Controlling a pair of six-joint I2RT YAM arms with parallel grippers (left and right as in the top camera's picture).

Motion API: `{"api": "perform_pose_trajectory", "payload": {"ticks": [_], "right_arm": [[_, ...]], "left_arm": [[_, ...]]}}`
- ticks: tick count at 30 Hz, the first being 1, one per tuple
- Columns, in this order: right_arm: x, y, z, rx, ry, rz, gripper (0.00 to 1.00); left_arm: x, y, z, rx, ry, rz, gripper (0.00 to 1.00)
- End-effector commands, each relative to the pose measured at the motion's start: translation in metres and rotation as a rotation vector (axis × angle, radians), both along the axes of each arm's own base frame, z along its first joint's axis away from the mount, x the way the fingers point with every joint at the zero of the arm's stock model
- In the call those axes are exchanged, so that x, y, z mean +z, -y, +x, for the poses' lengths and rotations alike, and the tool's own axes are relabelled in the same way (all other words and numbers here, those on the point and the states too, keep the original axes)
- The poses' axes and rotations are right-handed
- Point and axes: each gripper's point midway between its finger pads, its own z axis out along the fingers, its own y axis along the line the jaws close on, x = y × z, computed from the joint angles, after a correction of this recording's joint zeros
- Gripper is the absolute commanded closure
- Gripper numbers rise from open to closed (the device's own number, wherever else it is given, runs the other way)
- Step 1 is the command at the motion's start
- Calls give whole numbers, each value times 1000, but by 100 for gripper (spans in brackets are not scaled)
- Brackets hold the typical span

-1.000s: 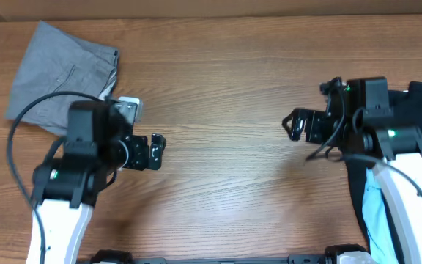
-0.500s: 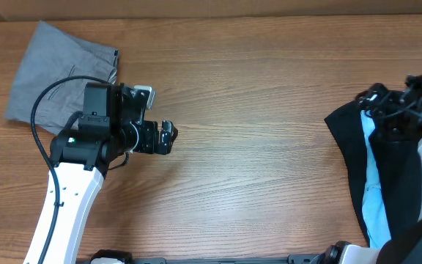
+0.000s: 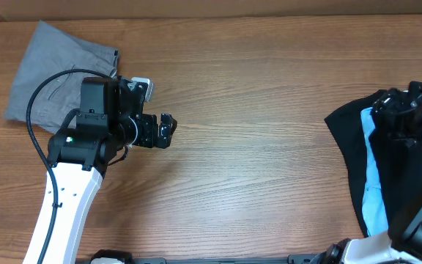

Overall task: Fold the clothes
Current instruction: 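Reach the right gripper to the black shirt and pinch its fabric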

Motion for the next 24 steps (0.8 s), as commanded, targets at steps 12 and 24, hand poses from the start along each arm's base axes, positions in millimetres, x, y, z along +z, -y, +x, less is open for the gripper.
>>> {"api": "perform_pose_trajectory", "payload": {"ticks": [12,24], "right_arm": [[-13,29,15,-32,-5,-113,0],[-36,45,21,-47,-32,-166,15]], "left_arm": [[7,-1,0,-12,17,21,0],[11,3,3,-5,28,-10,0]]}}
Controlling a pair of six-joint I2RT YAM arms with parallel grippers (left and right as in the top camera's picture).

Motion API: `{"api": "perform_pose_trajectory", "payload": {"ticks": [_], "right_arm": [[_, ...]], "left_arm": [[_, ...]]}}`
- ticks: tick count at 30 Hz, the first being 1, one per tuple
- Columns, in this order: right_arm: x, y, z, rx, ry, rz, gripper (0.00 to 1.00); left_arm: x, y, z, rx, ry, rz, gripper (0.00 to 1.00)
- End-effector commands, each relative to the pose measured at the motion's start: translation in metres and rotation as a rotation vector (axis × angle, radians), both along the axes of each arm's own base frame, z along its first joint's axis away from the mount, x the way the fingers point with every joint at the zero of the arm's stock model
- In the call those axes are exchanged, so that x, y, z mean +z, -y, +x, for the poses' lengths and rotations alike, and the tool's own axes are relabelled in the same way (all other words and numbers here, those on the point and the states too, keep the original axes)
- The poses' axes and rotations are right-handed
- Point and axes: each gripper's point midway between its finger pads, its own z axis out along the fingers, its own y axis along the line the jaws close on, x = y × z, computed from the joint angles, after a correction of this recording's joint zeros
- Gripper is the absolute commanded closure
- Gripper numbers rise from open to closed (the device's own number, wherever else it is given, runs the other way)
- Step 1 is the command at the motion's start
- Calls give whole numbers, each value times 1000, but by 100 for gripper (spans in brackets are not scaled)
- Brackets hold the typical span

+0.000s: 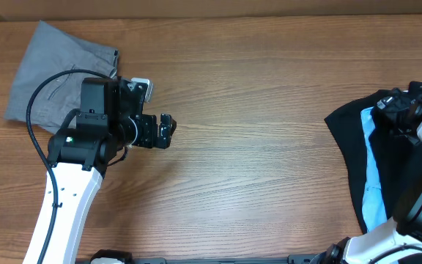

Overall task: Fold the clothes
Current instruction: 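Reach the right gripper to the black shirt and pinch its fabric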

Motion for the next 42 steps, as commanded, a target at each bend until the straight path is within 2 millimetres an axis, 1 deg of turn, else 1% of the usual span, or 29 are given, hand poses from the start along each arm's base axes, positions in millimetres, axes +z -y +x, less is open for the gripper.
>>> {"api": "perform_pose_trajectory", "payload": {"ticks": [1,2,3,5,6,8,9,10,11,13,17,19,21,24,26,28,30,32,33,34,35,38,41,42], "right_arm": [[-10,7,5,-13,-16,-8,20],[-15,6,4,-12,-25,-4,23],[-18,6,3,-12,-33,0,24],[-28,6,1,-15,-57,5,24],[-33,6,0,-17,-69,9,27],[-37,5,-2,-15,-78,18,43],[-37,4,-2,-14,-80,22,57],[-34,2,0,-10,-68,33,64],[-31,0,2,-2,-55,42,66],[-22,-5,8,17,-18,63,71],[11,-3,17,27,47,44,75],[30,-1,20,28,72,30,86],[47,-1,23,31,92,22,92],[76,0,26,35,128,4,94],[89,1,27,36,148,-8,94],[98,0,27,37,159,-13,96],[101,-3,27,47,169,-1,96],[103,-14,31,83,197,45,96],[106,-29,37,135,228,100,96],[107,-36,40,157,239,124,96],[110,-48,43,194,255,157,96],[124,-81,48,306,280,187,96],[145,-123,52,438,281,160,96],[161,-159,54,521,291,162,96]], "left_arm": [[12,4,4,-7,30,-17,0],[12,4,4,-7,29,-17,0],[12,4,4,-7,29,-17,0],[12,4,4,-7,29,-17,0],[12,4,4,-7,29,-17,0],[12,4,4,3,25,-24,0],[12,4,4,11,21,-29,0],[12,4,4,14,19,-32,0],[12,4,4,19,16,-35,0],[12,4,3,23,13,-40,0],[12,5,3,19,11,-45,0],[12,8,2,10,7,-56,0],[12,8,1,9,2,-58,0],[11,8,-1,9,-5,-56,0],[11,8,-1,9,-6,-56,0],[10,8,-1,9,-8,-56,0],[10,8,-1,9,-8,-56,0],[10,8,-1,9,-8,-56,0],[10,8,-1,9,-8,-56,0],[10,8,-1,9,-8,-56,0],[10,8,-2,9,-10,-56,0],[9,7,-3,10,-15,-54,0],[12,5,-4,17,-11,-48,0],[19,-1,-4,36,-5,-36,0]]}}
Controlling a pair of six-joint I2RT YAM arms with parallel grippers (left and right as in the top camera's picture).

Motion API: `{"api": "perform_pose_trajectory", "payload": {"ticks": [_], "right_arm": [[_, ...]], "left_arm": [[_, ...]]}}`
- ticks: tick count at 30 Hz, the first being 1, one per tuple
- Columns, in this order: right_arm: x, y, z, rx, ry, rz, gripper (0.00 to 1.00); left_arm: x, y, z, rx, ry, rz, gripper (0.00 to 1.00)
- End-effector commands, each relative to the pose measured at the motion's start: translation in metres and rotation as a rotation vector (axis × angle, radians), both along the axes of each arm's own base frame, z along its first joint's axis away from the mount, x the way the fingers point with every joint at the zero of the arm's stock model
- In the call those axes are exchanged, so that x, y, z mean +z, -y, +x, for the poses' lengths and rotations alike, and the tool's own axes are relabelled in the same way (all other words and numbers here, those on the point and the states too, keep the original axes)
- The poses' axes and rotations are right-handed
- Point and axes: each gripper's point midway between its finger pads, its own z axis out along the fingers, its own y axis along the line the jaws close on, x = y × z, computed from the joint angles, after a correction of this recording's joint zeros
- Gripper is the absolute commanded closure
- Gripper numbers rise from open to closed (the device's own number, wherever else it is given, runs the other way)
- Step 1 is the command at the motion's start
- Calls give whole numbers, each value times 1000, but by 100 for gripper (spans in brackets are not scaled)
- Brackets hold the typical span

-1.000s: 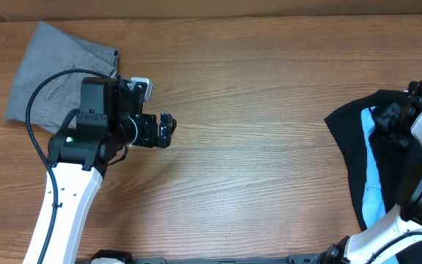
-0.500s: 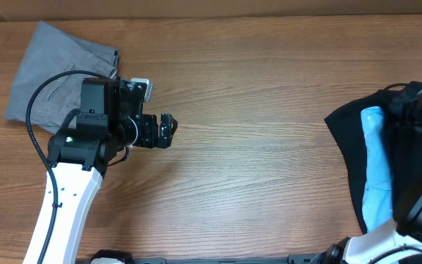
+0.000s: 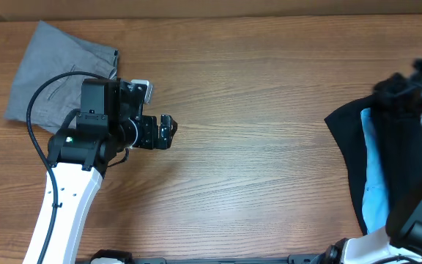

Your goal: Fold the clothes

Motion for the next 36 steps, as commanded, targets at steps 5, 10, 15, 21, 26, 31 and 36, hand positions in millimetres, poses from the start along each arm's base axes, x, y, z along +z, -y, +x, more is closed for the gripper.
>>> {"api": "perform_pose_trajectory", "payload": {"ticks": [5,10,15,21,26,31,36], "right_arm": [[105,-196,16,514,217,3,96],[104,-343,-33,871,216,36,96],[97,-460,-120,1219,220,34,67],[95,-477,-143,1241,245,-120,30],[112,-430,-111,1069,236,-111,29],[160,-356,-75,819,329,-78,29],[227,-286,-68,618,486,-29,29]], "left_arm": [[62,-41,3,147,87,76,0],[133,-85,3,303,228,144,0],[194,-105,0,360,382,165,0],[211,-106,-2,357,431,176,0],[202,-95,-1,309,389,133,0],[171,-65,14,176,273,83,0],[110,-7,38,-49,100,124,0]]}}
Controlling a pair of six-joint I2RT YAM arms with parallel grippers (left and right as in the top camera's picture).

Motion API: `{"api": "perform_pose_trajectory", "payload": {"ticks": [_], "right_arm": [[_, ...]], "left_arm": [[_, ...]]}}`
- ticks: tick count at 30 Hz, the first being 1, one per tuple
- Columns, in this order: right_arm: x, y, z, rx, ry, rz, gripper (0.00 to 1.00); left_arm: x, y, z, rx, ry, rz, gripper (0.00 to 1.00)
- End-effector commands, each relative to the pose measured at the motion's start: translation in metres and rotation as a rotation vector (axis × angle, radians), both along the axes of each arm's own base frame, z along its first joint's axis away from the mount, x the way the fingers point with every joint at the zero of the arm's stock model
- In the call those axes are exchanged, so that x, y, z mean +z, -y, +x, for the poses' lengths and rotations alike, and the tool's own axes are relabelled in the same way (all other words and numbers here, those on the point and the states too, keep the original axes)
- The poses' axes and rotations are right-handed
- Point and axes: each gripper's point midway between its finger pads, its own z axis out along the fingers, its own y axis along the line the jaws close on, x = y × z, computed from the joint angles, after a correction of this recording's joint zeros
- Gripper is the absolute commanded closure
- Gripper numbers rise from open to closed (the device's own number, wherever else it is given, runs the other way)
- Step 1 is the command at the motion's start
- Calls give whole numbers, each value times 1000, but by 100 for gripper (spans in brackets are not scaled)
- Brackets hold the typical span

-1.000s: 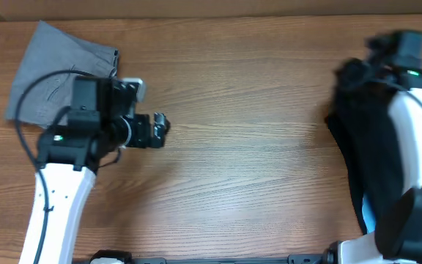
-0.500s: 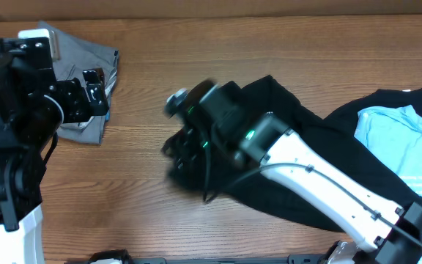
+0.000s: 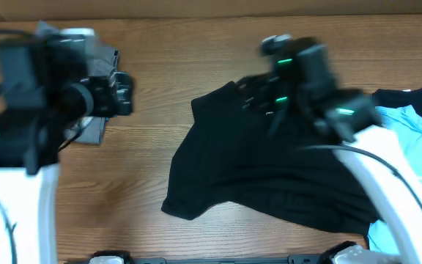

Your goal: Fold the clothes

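A black garment [image 3: 255,169] lies spread and rumpled across the middle of the table. My right gripper [image 3: 251,97], blurred by motion, sits at the garment's far left corner and seems shut on the cloth. A light blue shirt [image 3: 416,139] lies at the right edge, partly under the black garment. A folded grey garment [image 3: 92,132] at the far left is mostly hidden by my left arm. My left gripper [image 3: 123,95] hovers by it, too blurred to show how its jaws stand.
The wooden table [image 3: 182,44] shows bare wood between the grey garment and the black one. A cardboard edge runs along the back. The right arm's white link crosses the front right corner.
The right gripper was over the pile at the far right edge and is now mid-table with the black garment pulled there. The blue shirt is uncovered. The left arm has moved back and left over the grey garment.
At first the left arm rested beside the folded grey garment while the right gripper worked at the black and blue pile on the right edge. It stayed there through the earlier moments. Now the black garment lies mid-table and the blue shirt lies bare at right.
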Motion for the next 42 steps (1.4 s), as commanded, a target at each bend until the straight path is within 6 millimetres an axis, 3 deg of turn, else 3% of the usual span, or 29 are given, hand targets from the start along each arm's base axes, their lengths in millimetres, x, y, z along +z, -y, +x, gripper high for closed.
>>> {"api": "perform_pose_trajectory", "payload": {"ticks": [1,6,12,16,22,28,30,32,34,38,42], "right_arm": [[71,35,-10,-85,149,122,29],[98,80,-25,-202,211,152,29],[90,100,-38,-260,164,135,28],[81,101,-39,-266,126,123,28],[68,103,-41,-272,75,99,28],[64,108,-41,-296,65,78,28],[64,108,-41,-296,65,77,28],[64,108,-41,-299,66,75,28],[62,111,-40,-311,65,66,28],[56,111,-38,-310,46,53,24],[43,111,-33,-299,6,25,24]], "left_arm": [[-48,54,20,-215,-130,40,0],[-135,107,40,-392,-332,126,6],[-232,133,56,-445,-523,161,13],[-274,143,77,-449,-523,162,24],[-309,150,102,-456,-479,174,28],[-346,147,97,-495,-538,209,41],[-356,141,96,-489,-555,242,53],[-365,129,98,-447,-572,305,81],[-369,106,102,-338,-592,394,96],[-365,43,109,-106,-622,559,96],[-361,-18,104,22,-702,580,96]]}}
